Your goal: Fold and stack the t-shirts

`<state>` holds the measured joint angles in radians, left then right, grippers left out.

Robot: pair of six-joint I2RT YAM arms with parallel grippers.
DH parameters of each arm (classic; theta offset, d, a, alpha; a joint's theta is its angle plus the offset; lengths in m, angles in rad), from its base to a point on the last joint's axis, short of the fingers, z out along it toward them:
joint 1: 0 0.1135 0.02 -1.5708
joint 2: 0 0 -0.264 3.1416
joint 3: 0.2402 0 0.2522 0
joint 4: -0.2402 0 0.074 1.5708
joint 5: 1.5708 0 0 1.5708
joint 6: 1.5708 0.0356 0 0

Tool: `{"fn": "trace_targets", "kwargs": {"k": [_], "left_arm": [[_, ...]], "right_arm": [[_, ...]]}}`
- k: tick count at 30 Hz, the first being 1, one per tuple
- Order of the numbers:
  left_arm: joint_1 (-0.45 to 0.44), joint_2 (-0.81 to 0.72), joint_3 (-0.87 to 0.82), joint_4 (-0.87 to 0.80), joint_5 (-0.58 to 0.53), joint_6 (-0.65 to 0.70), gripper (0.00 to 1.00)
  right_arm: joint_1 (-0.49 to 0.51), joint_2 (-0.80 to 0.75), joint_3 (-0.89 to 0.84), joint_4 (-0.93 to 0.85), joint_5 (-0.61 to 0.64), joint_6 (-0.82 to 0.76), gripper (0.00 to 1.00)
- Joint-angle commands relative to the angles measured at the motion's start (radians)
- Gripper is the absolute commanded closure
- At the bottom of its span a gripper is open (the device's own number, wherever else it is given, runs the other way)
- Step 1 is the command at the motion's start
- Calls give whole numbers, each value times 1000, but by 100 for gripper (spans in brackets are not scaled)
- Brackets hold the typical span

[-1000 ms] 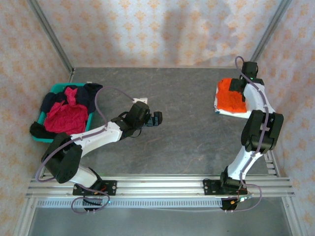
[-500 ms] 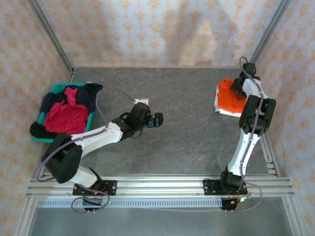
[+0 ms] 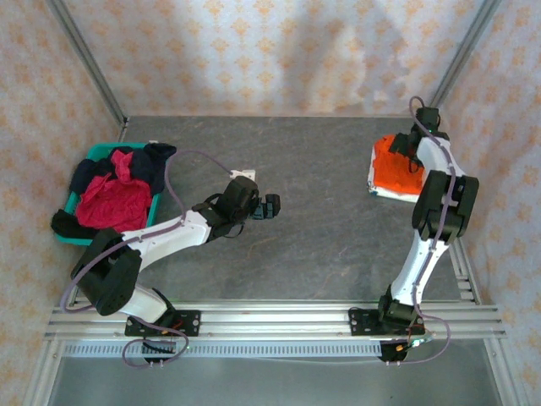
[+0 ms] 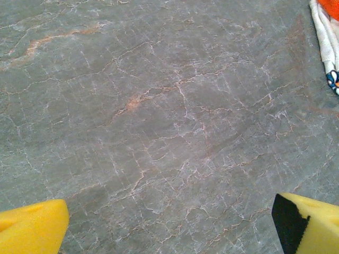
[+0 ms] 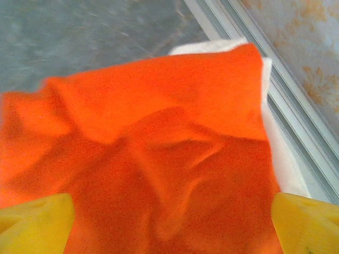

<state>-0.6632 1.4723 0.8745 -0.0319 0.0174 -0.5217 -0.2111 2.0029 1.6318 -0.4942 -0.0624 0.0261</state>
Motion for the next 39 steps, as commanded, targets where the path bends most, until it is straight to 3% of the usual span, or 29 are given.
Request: {"fn": "trace_targets", "kwargs": {"k": [1, 6, 13, 19, 29, 31, 35, 39], "left_arm": [[-6, -44, -9, 29, -30, 19, 1], [-6, -56, -15, 19, -40, 26, 1], [-6, -60, -24, 33, -42, 23, 1], [-5, -129, -46, 15, -118, 73, 0], [70, -387, -205, 60, -353, 262, 0], [110, -450, -275, 118, -331, 350, 0], [227, -502, -365, 173, -342, 410, 0], [270, -510, -468, 323, -392, 520, 0]], "right_arm": [[39, -66, -58, 75, 18, -27, 6], [70, -43, -91, 56, -51, -40, 10], [127, 16, -69, -18, -25, -131, 11], [127, -143, -201, 76, -74, -126, 1], [130, -682, -827, 538, -139, -51, 1], [131, -763, -958, 655, -123, -50, 1], [131, -814, -1145, 870, -29, -19, 1], [131, -784, -1252, 1055, 51, -7, 1]]}}
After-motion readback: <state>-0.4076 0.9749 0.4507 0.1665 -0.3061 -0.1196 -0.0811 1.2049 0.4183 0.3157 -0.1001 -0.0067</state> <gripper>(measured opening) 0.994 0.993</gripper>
